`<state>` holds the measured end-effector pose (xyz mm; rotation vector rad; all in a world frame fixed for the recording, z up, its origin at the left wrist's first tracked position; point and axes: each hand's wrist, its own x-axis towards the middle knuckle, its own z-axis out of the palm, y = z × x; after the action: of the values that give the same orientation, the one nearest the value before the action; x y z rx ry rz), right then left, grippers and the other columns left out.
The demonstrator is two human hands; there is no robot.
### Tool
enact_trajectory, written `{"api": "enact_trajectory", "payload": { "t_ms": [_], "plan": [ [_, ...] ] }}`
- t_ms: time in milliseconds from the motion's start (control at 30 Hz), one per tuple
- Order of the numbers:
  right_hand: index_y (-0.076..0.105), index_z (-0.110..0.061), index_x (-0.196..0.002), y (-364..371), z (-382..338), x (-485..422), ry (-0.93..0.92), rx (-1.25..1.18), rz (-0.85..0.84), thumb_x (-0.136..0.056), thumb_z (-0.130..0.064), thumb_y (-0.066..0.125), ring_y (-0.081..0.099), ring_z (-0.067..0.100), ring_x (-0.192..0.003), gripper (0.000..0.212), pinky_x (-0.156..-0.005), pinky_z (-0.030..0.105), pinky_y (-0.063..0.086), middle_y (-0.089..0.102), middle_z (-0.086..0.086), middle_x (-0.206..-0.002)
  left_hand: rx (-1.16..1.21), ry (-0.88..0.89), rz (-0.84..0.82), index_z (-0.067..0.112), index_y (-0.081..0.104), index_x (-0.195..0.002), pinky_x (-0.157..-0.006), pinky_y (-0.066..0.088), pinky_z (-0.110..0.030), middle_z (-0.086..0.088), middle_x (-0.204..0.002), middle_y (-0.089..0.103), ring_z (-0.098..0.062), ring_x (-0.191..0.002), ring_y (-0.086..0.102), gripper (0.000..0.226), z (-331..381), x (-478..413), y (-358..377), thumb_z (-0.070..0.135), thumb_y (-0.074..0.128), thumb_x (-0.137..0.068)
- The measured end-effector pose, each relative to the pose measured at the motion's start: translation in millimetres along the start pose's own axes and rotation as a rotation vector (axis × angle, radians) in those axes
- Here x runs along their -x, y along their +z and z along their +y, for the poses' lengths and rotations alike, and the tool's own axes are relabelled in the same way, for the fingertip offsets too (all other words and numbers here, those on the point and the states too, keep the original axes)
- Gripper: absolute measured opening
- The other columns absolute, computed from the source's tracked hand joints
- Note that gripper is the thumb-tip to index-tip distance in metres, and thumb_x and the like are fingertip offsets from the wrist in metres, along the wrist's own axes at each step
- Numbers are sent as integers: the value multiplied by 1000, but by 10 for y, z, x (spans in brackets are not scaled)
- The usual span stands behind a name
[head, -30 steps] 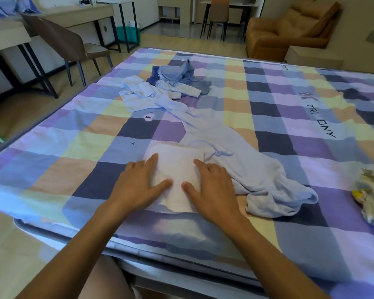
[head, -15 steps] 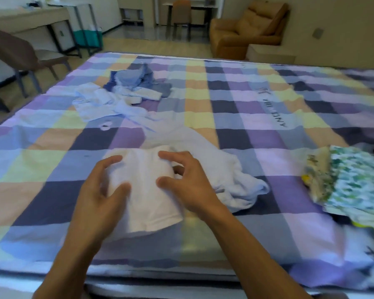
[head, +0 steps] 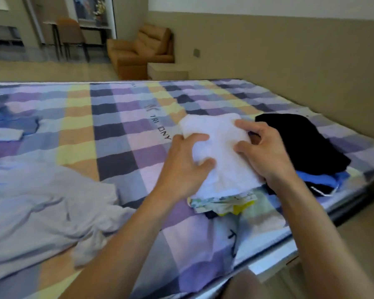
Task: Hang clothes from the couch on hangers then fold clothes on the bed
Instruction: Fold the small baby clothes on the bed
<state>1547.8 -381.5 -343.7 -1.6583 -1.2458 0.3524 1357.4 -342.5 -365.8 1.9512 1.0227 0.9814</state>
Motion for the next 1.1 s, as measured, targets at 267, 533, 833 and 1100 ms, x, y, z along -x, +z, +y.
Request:
{"api": "enact_trajectory", "payload": {
  "t_ms": [267, 533, 833, 1100],
  "plan": [
    [61, -13, -130, 182, 675, -175, -110, 602, -343, -92, -14, 56, 43, 28, -136, 39, -107, 41, 40, 38, 5, -149, -953, 55, -46, 35, 46, -144, -101, 28, -44, -11, -143, 34, -35, -126, 31, 62, -149, -165, 325, 64, 51, -90],
    [34, -22, -157, 415, 909, -76, -124, 442, -472, -104, -43, 49, 13, 4, -153, 59, -120, 20, 11, 22, -6, -166, -638, 50, -523, 20, -6, -162, -125, -6, -50, 4, -167, -21, -15, -153, -23, 111, -619, -375, 422, 79, 48, -86],
    [38, -16, -154, 610, 530, -27, -275, 478, -253, -91, -60, 42, 24, 21, -153, 76, -123, 42, 15, 34, 5, -162, -461, -43, -271, 24, 5, -162, -125, -6, -46, 1, -170, -8, -18, -155, -14, 95, -745, 134, -132, 67, 46, -88],
    [49, -22, -146, 1988, -365, 653, -403, 58, -648, -88, -42, 74, 42, 10, -138, 66, -108, 10, 24, 46, -3, -151, -721, -362, -46, 25, 31, -156, -124, 18, -43, -4, -168, 16, -30, -155, 13, 113, -1509, 1312, -1576, 83, 30, -59]
  ]
}}
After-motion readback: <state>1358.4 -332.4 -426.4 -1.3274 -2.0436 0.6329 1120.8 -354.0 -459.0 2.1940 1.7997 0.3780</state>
